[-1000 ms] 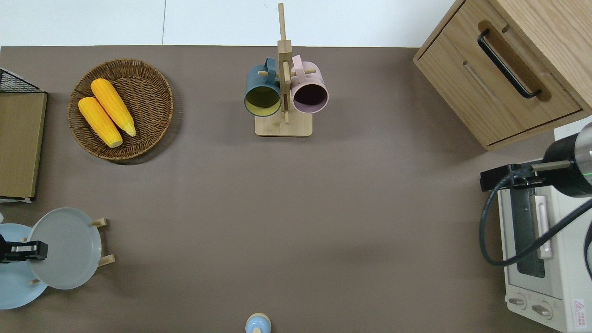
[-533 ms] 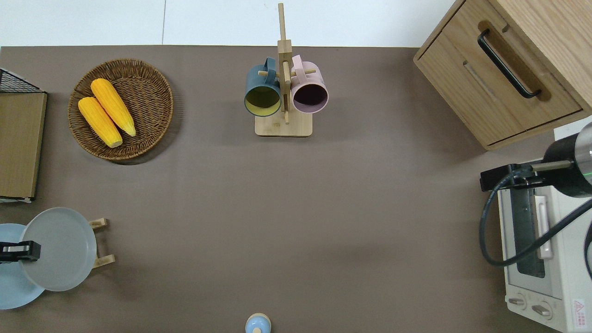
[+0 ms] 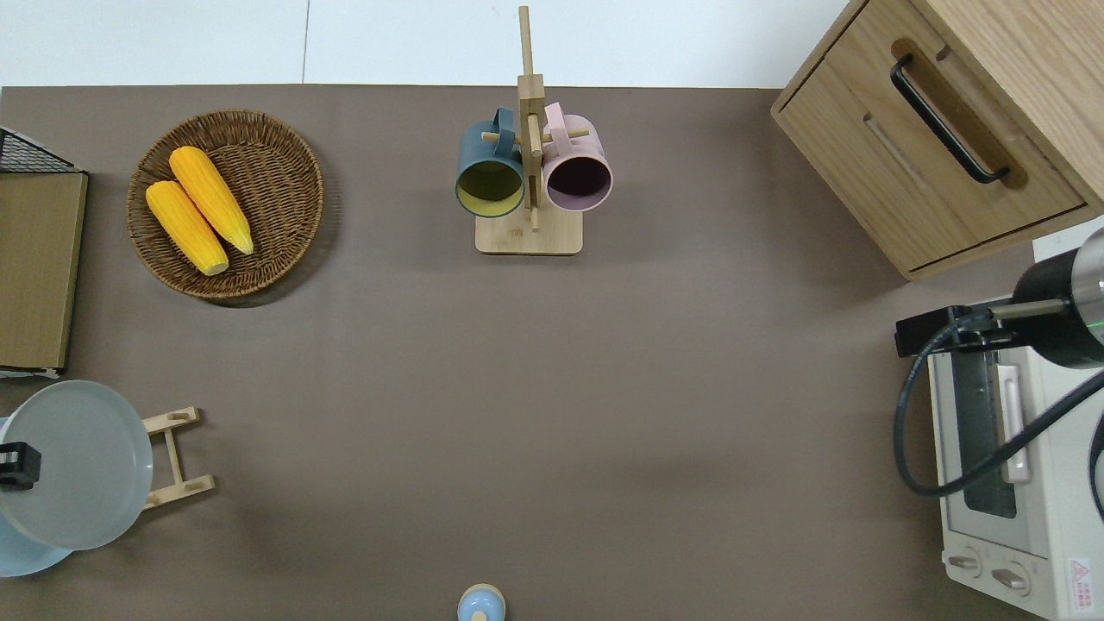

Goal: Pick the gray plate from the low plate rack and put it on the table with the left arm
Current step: 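Lift the gray plate out of the rack with the left gripper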

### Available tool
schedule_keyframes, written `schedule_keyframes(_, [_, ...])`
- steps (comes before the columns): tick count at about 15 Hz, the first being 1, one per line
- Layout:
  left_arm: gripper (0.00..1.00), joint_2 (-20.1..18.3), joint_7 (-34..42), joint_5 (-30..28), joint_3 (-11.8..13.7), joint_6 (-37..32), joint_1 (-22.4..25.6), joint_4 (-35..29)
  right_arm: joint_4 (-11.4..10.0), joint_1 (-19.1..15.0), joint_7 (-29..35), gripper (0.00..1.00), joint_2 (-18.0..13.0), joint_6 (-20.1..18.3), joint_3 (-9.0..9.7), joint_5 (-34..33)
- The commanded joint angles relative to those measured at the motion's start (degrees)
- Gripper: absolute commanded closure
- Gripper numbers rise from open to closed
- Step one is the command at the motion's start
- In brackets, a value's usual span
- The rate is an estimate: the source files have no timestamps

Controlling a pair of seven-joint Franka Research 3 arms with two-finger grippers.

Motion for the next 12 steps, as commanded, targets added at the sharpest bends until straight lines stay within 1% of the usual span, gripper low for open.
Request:
schedule_keyframes(1, [1.00, 0.30, -2.19, 1.49, -1.02, -4.96, -0.92, 6.23, 0.42, -1.43, 0.53, 0.011, -0.12, -0.88, 1.03, 1.09])
schedule_keyframes(3, [1.00, 0.82, -2.99, 1.41, -3.04, -6.28, -0.58, 10.26, 0.42, -1.43, 0.53, 0.011, -0.12, -0.88, 1.03, 1.09])
schedule_keyframes(4, [1.00, 1.61, -3.42, 1.40, -3.40, -6.90, -0.57, 12.38, 0.42, -1.43, 0.53, 0.013, -0.12, -0.88, 1.03, 1.09])
schedule_keyframes(6, [1.00, 3.02, -4.30, 0.53, -4.89, -8.22, -0.49, 15.72, 0.42, -1.43, 0.53, 0.013, -0.12, -0.88, 1.03, 1.09])
schedule_keyframes(8, [1.00, 4.86, -6.14, -1.66, -6.38, -8.66, -0.49, 16.70, 0.42, -1.43, 0.53, 0.013, -0.12, -0.88, 1.03, 1.09])
schedule_keyframes(12, [1.00, 7.06, -14.66, -7.98, -10.07, -8.31, -0.57, 16.88, 0.42, -1.43, 0.53, 0.011, -0.12, -0.88, 1.03, 1.09])
